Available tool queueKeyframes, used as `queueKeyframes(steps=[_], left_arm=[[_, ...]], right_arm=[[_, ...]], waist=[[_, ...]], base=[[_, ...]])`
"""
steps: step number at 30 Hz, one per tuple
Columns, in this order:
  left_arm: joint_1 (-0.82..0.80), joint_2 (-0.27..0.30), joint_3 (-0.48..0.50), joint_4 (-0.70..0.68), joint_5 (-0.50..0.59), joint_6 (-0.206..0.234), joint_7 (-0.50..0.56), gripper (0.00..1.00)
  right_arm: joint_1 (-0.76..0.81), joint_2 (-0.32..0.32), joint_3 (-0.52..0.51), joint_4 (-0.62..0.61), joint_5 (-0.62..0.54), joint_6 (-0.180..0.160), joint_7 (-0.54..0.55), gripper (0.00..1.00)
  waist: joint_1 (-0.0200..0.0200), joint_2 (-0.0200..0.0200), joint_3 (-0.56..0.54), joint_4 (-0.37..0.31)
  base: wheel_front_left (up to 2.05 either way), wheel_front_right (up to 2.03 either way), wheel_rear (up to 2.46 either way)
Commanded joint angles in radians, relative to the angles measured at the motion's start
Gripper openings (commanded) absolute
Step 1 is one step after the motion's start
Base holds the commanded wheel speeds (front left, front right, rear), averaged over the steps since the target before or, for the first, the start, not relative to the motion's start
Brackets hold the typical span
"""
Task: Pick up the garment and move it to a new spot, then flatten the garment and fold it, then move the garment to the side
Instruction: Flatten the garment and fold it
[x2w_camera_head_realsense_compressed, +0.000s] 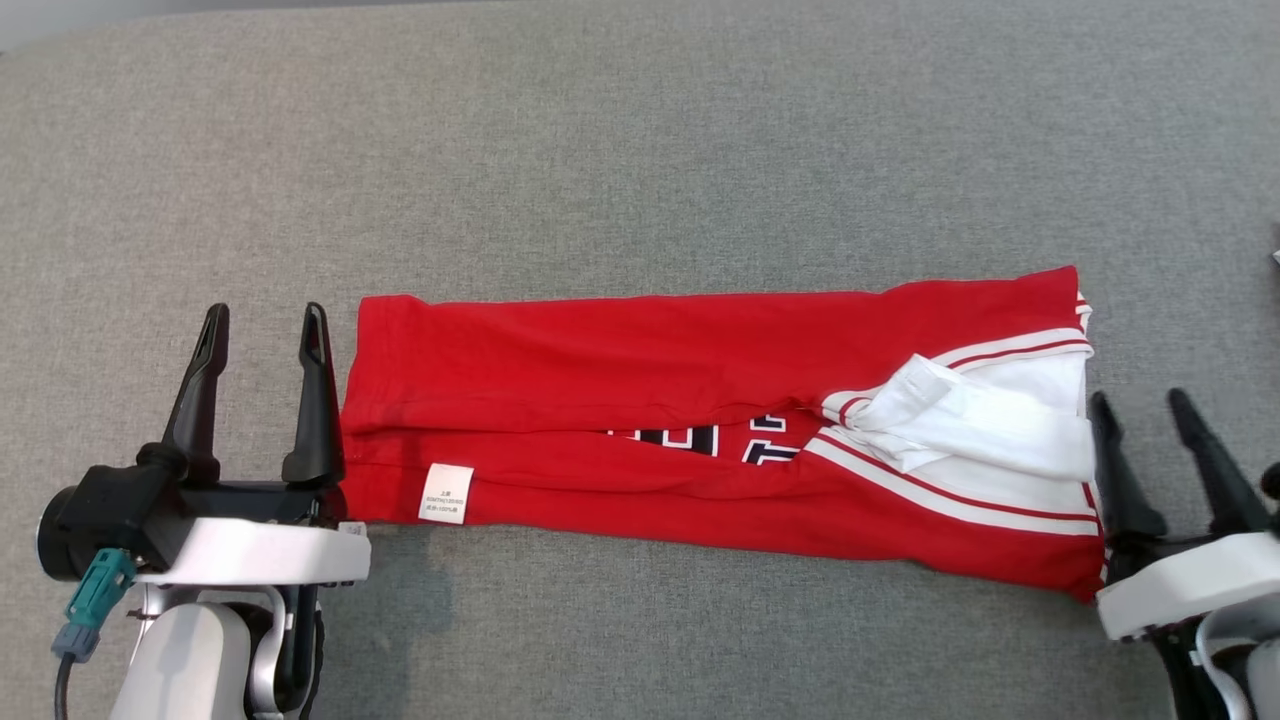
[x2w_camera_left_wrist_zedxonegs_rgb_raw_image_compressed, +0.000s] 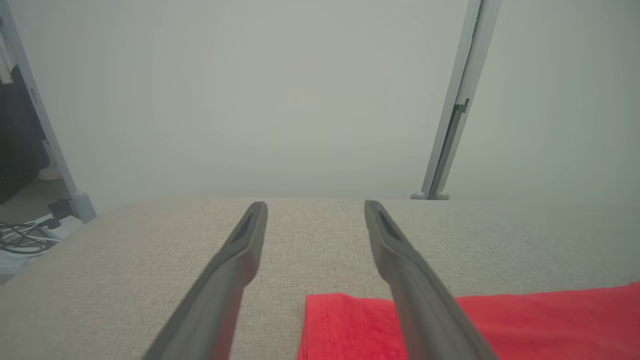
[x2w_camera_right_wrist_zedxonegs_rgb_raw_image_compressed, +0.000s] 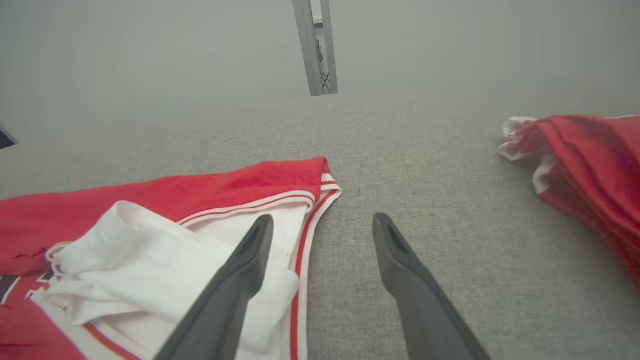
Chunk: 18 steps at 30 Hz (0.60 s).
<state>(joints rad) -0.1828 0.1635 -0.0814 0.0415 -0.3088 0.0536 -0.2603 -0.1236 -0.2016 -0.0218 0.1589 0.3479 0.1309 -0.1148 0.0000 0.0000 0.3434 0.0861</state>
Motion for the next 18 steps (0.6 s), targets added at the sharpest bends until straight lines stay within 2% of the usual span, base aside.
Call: queueKeyframes(steps=[1, 10, 11, 12, 13, 18], left_arm=[[-0.019, 0.001, 0.003, 0.000, 0.006, -0.006, -0.004, 1.00], [-0.031, -0.021, 0.005, 0.011, 0.017, -0.026, -0.004, 1.00], [-0.031, -0.022, 0.007, 0.010, 0.019, -0.026, -0.004, 1.00], [-0.031, -0.024, 0.008, 0.009, 0.020, -0.027, -0.004, 1.00], [-0.031, -0.025, 0.010, 0.008, 0.021, -0.026, -0.004, 1.00], [-0.029, -0.029, 0.016, -0.003, 0.031, -0.033, -0.004, 1.00]], right_arm=[[-0.009, -0.009, 0.000, 0.007, 0.009, 0.000, -0.001, 1.00], [-0.032, -0.023, 0.104, 0.130, 0.030, 0.000, 0.061, 0.99], [-0.032, -0.026, 0.119, 0.134, 0.031, 0.000, 0.071, 0.54], [-0.035, -0.028, 0.125, 0.134, 0.032, 0.000, 0.072, 0.22], [-0.035, -0.030, 0.130, 0.135, 0.036, 0.000, 0.081, 0.00], [-0.048, -0.047, 0.147, 0.106, 0.042, -0.002, 0.089, 0.00]], waist=[[0.0000, 0.0000, 0.005, 0.003], [0.0000, 0.0000, 0.018, 0.006], [0.0000, 0.0000, 0.018, 0.005], [0.0000, 0.0000, 0.018, 0.004], [0.0000, 0.0000, 0.019, 0.003], [0.0000, 0.0000, 0.019, -0.007]], base=[[0.00, 0.00, 0.00], [0.00, 0.00, 0.00], [0.00, 0.00, 0.00], [0.00, 0.00, 0.00], [0.00, 0.00, 0.00], [0.00, 0.00, 0.00]])
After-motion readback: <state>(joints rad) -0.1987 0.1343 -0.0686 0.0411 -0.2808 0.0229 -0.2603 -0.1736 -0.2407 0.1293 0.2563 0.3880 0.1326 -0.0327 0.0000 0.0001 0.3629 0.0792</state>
